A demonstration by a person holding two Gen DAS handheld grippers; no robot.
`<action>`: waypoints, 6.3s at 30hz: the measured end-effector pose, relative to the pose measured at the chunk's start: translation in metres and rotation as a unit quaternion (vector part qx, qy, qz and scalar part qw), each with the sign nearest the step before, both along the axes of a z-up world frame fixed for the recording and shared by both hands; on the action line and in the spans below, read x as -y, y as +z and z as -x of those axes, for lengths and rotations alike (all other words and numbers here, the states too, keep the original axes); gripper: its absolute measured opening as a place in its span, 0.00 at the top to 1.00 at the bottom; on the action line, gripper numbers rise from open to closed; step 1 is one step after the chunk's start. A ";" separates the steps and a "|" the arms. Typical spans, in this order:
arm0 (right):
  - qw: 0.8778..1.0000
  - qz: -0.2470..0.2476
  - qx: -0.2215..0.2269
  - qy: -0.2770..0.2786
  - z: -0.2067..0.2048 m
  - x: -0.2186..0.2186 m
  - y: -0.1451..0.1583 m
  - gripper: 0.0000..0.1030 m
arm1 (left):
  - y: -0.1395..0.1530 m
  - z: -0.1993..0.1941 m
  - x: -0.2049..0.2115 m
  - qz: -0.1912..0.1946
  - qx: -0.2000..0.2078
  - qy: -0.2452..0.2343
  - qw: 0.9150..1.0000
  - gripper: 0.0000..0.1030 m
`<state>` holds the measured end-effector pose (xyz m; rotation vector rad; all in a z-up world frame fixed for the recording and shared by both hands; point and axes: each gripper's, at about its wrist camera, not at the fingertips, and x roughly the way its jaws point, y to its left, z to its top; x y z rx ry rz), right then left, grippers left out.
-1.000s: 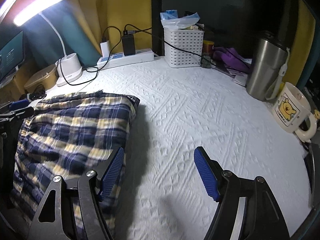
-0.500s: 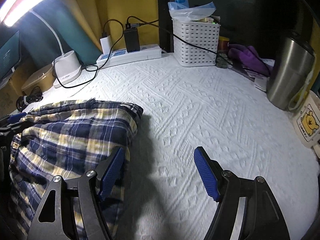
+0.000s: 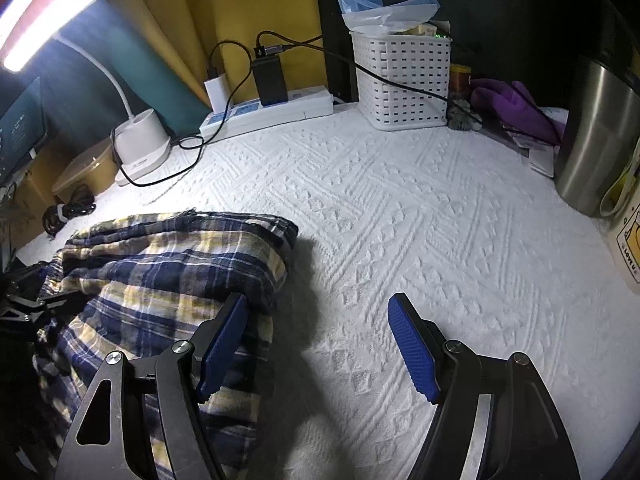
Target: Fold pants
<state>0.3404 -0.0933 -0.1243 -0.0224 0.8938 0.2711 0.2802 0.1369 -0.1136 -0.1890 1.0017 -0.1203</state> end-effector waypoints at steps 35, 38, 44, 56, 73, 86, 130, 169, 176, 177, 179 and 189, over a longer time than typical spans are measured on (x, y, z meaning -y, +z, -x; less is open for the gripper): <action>0.993 -0.017 0.031 0.111 0.011 -0.061 0.006 0.80 | 0.015 -0.001 0.050 -0.022 0.072 -0.099 0.992 0.72; 0.993 -0.010 0.042 0.110 0.020 -0.062 0.015 0.81 | 0.028 0.009 0.051 -0.022 0.092 -0.098 0.991 0.72; 0.992 -0.007 0.072 0.105 0.043 -0.061 0.040 0.81 | 0.052 0.027 0.054 -0.031 0.125 -0.093 0.987 0.72; 0.987 -0.004 0.120 0.104 0.092 -0.060 0.082 0.81 | 0.088 0.065 0.058 -0.033 0.175 -0.087 0.980 0.72; 0.976 -0.007 0.186 0.110 0.158 -0.057 0.132 0.81 | 0.134 0.124 0.068 -0.064 0.244 -0.075 0.965 0.72; 0.965 -0.002 0.235 0.114 0.208 -0.058 0.166 0.81 | 0.157 0.176 0.068 -0.075 0.296 -0.066 0.950 0.72; 0.942 -0.022 0.256 0.216 0.272 -0.169 0.176 0.81 | 0.173 0.298 -0.027 -0.113 0.340 0.036 0.933 0.72; 0.972 -0.046 0.091 0.210 0.120 -0.211 0.070 0.81 | 0.077 0.164 -0.097 -0.115 0.154 0.071 0.979 0.72; 0.973 -0.048 0.072 0.213 0.101 -0.221 0.058 0.81 | 0.064 0.148 -0.108 -0.113 0.132 0.074 0.982 0.72; 0.973 -0.048 0.069 0.213 0.098 -0.222 0.056 0.81 | 0.063 0.146 -0.109 -0.113 0.130 0.074 0.982 0.72; 0.974 -0.047 0.065 0.212 0.093 -0.224 0.053 0.81 | 0.059 0.142 -0.112 -0.110 0.124 0.076 0.983 0.72; 0.975 -0.043 0.042 0.213 0.074 -0.233 0.036 0.81 | 0.033 0.122 -0.141 -0.099 0.074 0.102 0.987 0.68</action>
